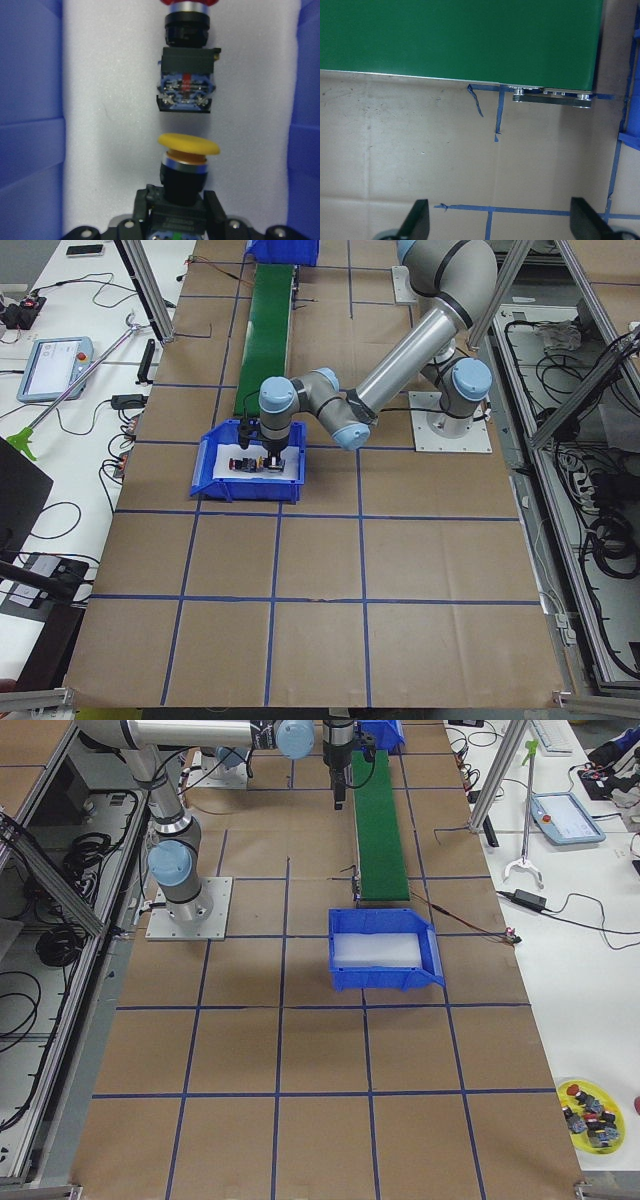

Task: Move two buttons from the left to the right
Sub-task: 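Carry the yellow button to the conveyor start and release it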

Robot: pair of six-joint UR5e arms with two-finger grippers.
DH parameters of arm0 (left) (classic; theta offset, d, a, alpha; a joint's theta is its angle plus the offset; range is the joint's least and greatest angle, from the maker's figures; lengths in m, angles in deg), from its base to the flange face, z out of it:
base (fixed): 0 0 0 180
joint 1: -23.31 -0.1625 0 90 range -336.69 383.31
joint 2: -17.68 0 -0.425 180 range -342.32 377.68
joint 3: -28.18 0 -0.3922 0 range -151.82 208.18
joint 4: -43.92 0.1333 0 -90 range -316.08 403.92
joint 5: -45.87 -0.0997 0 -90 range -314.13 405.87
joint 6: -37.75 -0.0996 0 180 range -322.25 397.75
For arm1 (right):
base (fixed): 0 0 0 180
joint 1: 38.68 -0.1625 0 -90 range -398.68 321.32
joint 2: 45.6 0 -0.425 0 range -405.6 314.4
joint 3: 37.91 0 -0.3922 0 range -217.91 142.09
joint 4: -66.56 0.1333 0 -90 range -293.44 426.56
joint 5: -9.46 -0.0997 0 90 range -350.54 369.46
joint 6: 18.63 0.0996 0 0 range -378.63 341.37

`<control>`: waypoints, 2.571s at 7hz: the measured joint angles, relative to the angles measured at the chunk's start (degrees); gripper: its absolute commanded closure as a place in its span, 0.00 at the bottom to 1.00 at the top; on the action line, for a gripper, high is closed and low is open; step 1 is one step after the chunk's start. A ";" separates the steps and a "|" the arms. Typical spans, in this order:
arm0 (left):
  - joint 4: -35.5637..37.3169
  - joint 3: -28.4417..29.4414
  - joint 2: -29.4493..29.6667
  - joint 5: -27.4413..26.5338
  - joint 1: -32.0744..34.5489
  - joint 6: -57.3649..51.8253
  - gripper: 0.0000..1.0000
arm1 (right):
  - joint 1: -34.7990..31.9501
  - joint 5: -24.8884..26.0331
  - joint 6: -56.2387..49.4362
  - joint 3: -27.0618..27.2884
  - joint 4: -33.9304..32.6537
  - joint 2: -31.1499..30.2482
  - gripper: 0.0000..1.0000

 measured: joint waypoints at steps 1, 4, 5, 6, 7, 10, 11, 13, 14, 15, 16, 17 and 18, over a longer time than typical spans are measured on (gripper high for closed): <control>-3.90 2.65 -1.02 -0.02 -0.04 -0.05 0.92 | 0.00 -0.03 -0.02 0.00 0.00 0.01 0.00; -24.36 15.61 -4.11 -0.08 0.06 0.13 0.92 | 0.00 0.01 0.02 -0.01 0.00 0.03 0.00; -29.07 19.42 -3.57 0.01 0.44 1.55 0.92 | 0.00 0.03 0.00 -0.01 0.00 0.03 0.00; -31.37 21.36 -3.21 0.24 1.95 5.02 0.92 | 0.00 0.02 -0.02 -0.01 0.00 0.03 0.00; -32.25 22.13 -3.33 0.33 5.38 10.00 0.92 | 0.00 -0.02 0.00 -0.01 0.00 0.03 0.00; -32.27 21.47 -3.93 0.06 19.28 27.35 0.92 | 0.00 -0.02 -0.06 0.07 0.08 0.03 0.00; -31.80 20.98 -3.37 0.05 23.39 32.39 0.92 | 0.00 -0.04 -0.07 0.08 0.08 0.03 0.00; -29.19 20.19 -0.06 0.02 28.47 37.31 0.92 | 0.00 -0.05 -0.05 0.08 0.09 0.03 0.00; -25.82 18.93 1.97 -0.01 29.47 38.04 0.92 | 0.00 -0.05 -0.03 0.08 0.08 0.03 0.00; -21.42 16.53 3.20 -0.04 29.92 38.32 0.92 | 0.00 -0.05 -0.03 0.08 0.09 0.03 0.00; -16.62 13.60 3.66 -0.30 30.09 38.33 0.88 | 0.00 -0.05 0.02 0.08 0.07 0.03 0.00; -13.54 11.61 3.85 -0.91 30.13 38.32 0.39 | 0.00 -0.05 0.07 0.08 0.03 0.03 0.00; -12.16 10.53 3.99 -1.56 30.15 38.29 0.02 | 0.00 -0.05 0.09 0.08 0.01 0.03 0.00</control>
